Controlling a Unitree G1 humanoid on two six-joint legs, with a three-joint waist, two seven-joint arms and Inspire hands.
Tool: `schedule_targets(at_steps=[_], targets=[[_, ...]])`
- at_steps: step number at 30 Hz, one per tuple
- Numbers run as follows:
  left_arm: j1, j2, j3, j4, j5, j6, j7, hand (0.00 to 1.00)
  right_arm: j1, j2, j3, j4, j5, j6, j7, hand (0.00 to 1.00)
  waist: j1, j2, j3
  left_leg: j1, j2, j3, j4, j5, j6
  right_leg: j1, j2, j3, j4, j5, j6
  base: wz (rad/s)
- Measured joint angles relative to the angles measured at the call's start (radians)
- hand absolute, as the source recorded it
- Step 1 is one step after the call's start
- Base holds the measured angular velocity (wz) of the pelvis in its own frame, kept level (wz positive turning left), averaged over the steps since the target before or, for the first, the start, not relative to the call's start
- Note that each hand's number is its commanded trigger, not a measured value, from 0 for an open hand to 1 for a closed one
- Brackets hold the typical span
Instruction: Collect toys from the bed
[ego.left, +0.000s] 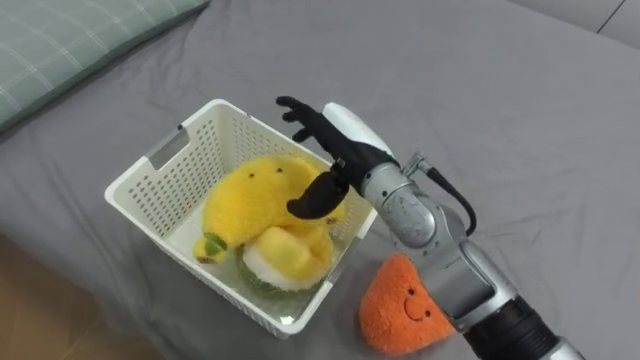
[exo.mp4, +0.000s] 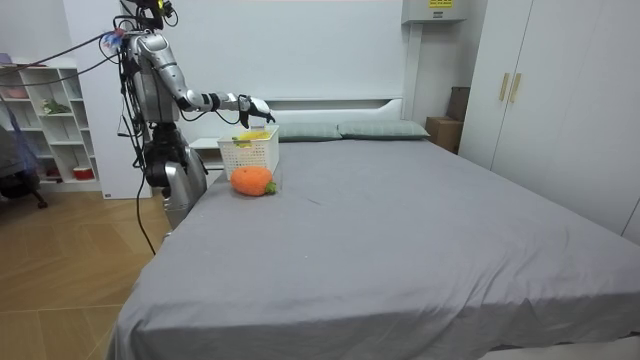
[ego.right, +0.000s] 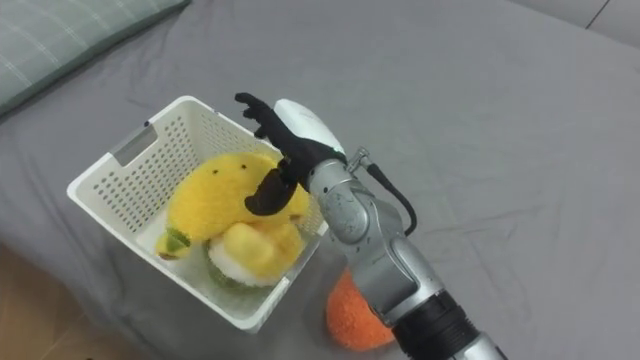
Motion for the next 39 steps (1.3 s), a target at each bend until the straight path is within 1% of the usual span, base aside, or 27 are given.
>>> schedule_targets(at_steps=[8,11,12,14,15,18,21,22,23,25,27,29,30,32,33,34,35,38,39], targets=[[-0.001,-0.009,-0.001,-0.002,-0.001,-0.001,0.002,0.0,0.0,0.0,-0.004,0.0,0.016,-0.001,-0.011,0.0,-0.006,0.001,0.0,0.0,0.0,0.0,0.0,0.0,0.0,0.001,0.0,0.0,0.0,0.0,0.0,0.0],[0.0,-0.011,0.001,-0.008,0.0,-0.004,0.017,0.0,0.0,-0.001,-0.009,-0.001,0.025,-0.002,-0.017,0.0,-0.017,0.001,0.0,-0.001,0.0,0.0,0.0,0.0,0.0,0.001,-0.001,-0.002,0.0,0.0,0.0,0.01],[0.0,-0.011,0.006,-0.009,0.0,-0.012,0.018,0.0,0.0,0.0,-0.017,-0.008,0.025,-0.004,-0.017,0.0,-0.025,0.002,-0.0001,-0.002,0.0,-0.002,0.001,0.0,0.0,0.001,-0.002,-0.004,0.0,0.0,0.0,0.03],[0.001,-0.011,0.013,-0.007,-0.001,-0.022,0.019,0.0,0.0,-0.001,-0.051,-0.013,0.044,-0.024,-0.018,0.0,-0.033,0.003,-0.0005,-0.001,0.0,-0.001,0.001,0.0,0.0,0.002,-0.004,-0.002,0.0,0.0,0.0,0.0],[0.001,-0.012,0.02,-0.007,-0.001,-0.029,0.019,0.0,0.001,-0.002,-0.083,-0.014,0.052,-0.036,-0.024,0.0,-0.04,0.005,-0.0007,0.0,-0.001,-0.001,0.002,0.0,0.001,0.004,-0.004,-0.003,0.0,0.0,0.0,0.0],[0.013,-0.014,0.055,-0.005,-0.001,-0.034,0.021,0.0,0.007,-0.009,-0.137,-0.014,0.082,-0.048,-0.061,0.0,-0.06,0.011,-0.0009,0.017,0.0,0.005,-0.002,0.0,0.002,0.014,-0.004,0.001,-0.001,0.0,0.0,-0.06],[0.028,-0.019,0.072,-0.005,-0.002,-0.035,0.021,0.0,0.042,-0.024,-0.189,-0.038,0.087,-0.051,-0.076,0.0,-0.078,0.025,-0.0065,0.031,0.002,0.026,-0.008,-0.002,0.005,0.019,-0.002,0.025,0.0,0.0,0.002,-0.18],[0.034,-0.021,0.074,-0.005,-0.002,-0.035,0.021,0.0,0.065,-0.032,-0.208,-0.062,0.088,-0.054,-0.081,0.0,-0.086,0.03,-0.0095,0.032,0.002,0.029,-0.009,-0.002,0.005,0.019,-0.002,0.028,0.001,0.0,0.003,-0.17],[0.036,-0.021,0.077,-0.005,-0.002,-0.035,0.021,0.0,0.078,-0.037,-0.214,-0.073,0.088,-0.054,-0.088,0.0,-0.089,0.032,-0.0106,0.033,0.002,0.031,-0.009,-0.002,0.006,0.019,-0.002,0.03,0.001,0.0,0.004,-0.08],[0.047,-0.021,0.079,-0.006,-0.003,-0.036,0.032,0.0,0.127,-0.042,-0.241,-0.094,0.108,-0.058,-0.105,0.0,-0.123,0.033,-0.0113,0.042,0.004,0.037,-0.009,-0.003,0.006,0.025,-0.005,0.036,0.002,0.0,0.004,-0.07],[0.05,-0.021,0.079,-0.006,-0.003,-0.036,0.04,0.0,0.162,-0.044,-0.255,-0.102,0.118,-0.058,-0.12,0.0,-0.143,0.034,-0.0115,0.048,0.006,0.047,-0.01,-0.005,0.007,0.028,-0.004,0.045,0.001,0.0,0.004,-0.16],[0.05,-0.024,0.085,-0.006,-0.003,-0.041,0.04,0.0,0.193,-0.044,-0.279,-0.118,0.118,-0.058,-0.128,0.0,-0.15,0.036,-0.0129,0.049,0.009,0.06,-0.009,-0.008,0.007,0.026,-0.001,0.06,0.002,0.0,0.004,-0.23],[0.052,-0.027,0.089,-0.005,-0.003,-0.041,0.04,0.0,0.207,-0.045,-0.29,-0.124,0.124,-0.058,-0.14,0.0,-0.164,0.039,-0.0156,0.051,0.011,0.068,-0.01,-0.009,0.007,0.026,0.003,0.07,0.003,0.001,0.004,-0.16],[0.056,-0.033,0.09,-0.005,-0.003,-0.044,0.038,0.0,0.222,-0.048,-0.308,-0.124,0.141,-0.063,-0.151,0.0,-0.17,0.045,-0.0198,0.065,0.016,0.091,-0.022,-0.01,0.007,0.03,0.008,0.087,0.003,0.003,0.004,-0.3],[0.059,-0.036,0.09,-0.004,-0.003,-0.051,0.037,0.0,0.232,-0.052,-0.319,-0.127,0.165,-0.068,-0.153,0.0,-0.183,0.047,-0.025,0.068,0.017,0.095,-0.025,-0.011,0.007,0.031,0.01,0.093,0.003,0.003,0.004,-0.24],[0.06,-0.037,0.089,-0.003,-0.003,-0.056,0.037,0.0,0.236,-0.057,-0.322,-0.129,0.18,-0.069,-0.153,0.0,-0.192,0.047,-0.0266,0.069,0.017,0.096,-0.025,-0.011,0.007,0.031,0.01,0.096,0.003,0.003,0.004,-0.12],[0.06,-0.038,0.09,-0.003,-0.003,-0.064,0.036,0.0,0.25,-0.069,-0.326,-0.138,0.205,-0.076,-0.153,0.0,-0.201,0.047,-0.027,0.078,0.019,0.103,-0.025,-0.011,0.007,0.033,0.011,0.099,0.003,0.004,0.003,-0.11],[0.062,-0.039,0.089,-0.003,-0.003,-0.066,0.033,0.0,0.291,-0.071,-0.344,-0.145,0.226,-0.089,-0.152,0.0,-0.244,0.048,-0.0268,0.084,0.019,0.105,-0.026,-0.012,0.006,0.038,0.011,0.101,0.003,0.004,0.003,-0.04],[0.062,-0.039,0.089,-0.003,-0.003,-0.066,0.033,0.0,0.309,-0.071,-0.358,-0.145,0.237,-0.089,-0.154,0.0,-0.251,0.048,-0.0266,0.084,0.019,0.107,-0.026,-0.012,0.006,0.037,0.011,0.103,0.003,0.004,0.003,-0.06]])
